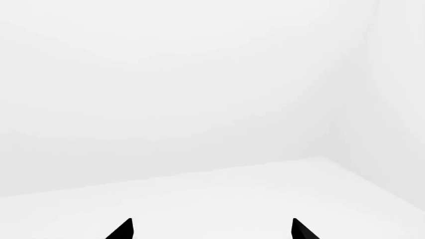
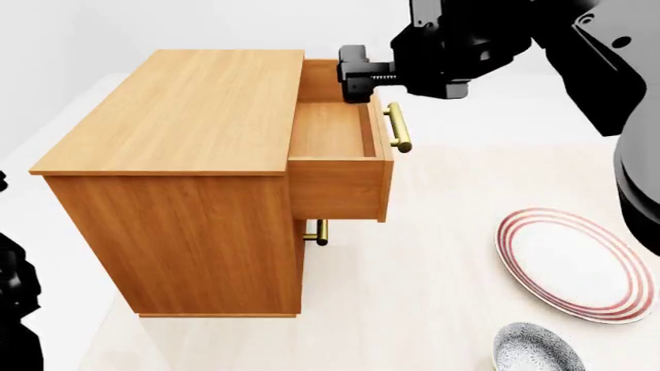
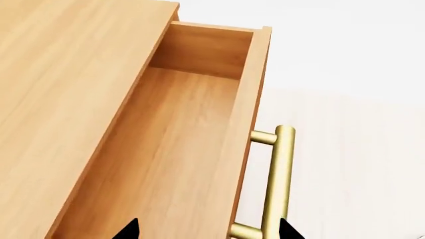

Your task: Open the top drawer of the cabinet and put the bowl in it.

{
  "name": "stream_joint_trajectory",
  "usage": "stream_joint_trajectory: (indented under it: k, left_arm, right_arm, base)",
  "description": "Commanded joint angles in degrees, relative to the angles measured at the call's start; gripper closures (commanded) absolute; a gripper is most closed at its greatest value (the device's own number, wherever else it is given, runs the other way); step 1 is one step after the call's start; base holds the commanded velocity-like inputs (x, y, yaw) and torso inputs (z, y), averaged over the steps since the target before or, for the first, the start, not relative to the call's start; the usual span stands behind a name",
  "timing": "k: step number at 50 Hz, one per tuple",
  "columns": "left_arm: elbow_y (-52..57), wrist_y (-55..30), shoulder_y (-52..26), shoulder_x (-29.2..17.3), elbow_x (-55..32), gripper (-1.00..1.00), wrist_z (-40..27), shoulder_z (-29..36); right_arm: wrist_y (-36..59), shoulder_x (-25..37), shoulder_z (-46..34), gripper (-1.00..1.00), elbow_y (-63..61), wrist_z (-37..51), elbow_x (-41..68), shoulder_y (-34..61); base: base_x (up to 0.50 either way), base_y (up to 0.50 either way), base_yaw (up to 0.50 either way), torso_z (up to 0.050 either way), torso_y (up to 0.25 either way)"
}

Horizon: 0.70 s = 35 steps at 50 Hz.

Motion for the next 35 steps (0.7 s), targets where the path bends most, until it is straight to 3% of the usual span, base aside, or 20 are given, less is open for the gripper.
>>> stream_joint_trajectory:
  k: [1,20,27,35]
  left_arm:
    - [0.0,0.14,0.28,0.31,0.07,-1.0,0.08,-0.01]
    - [0.0,0.2,0.58,0.46,0.05,-1.0,0.17,-0.1]
    - [0.0,0.26,0.74,0.43,-0.01,-1.0,0.23,-0.24]
    - [0.0,0.32,0.83,0.58,0.0,-1.0,0.28,-0.31]
  right_arm:
    - [0.41,-0.09,3.6,-1.0,0.08,0.52,-4.13,-2.62]
    - [-0.1,-0.09,7.64,-1.0,0.08,0.96,-9.36,-6.26]
    - [-1.14,-0.08,2.98,-1.0,0.1,0.31,-6.17,-6.91]
    - [-2.87,-0.07,-9.18,-1.0,0.1,-1.43,3.39,-6.85]
  base:
    - [0.0,0.0,0.0,0.0,0.0]
    - [0.0,0.0,0.0,0.0,0.0]
    - [0.0,0.0,0.0,0.0,0.0]
    - [0.0,0.0,0.0,0.0,0.0]
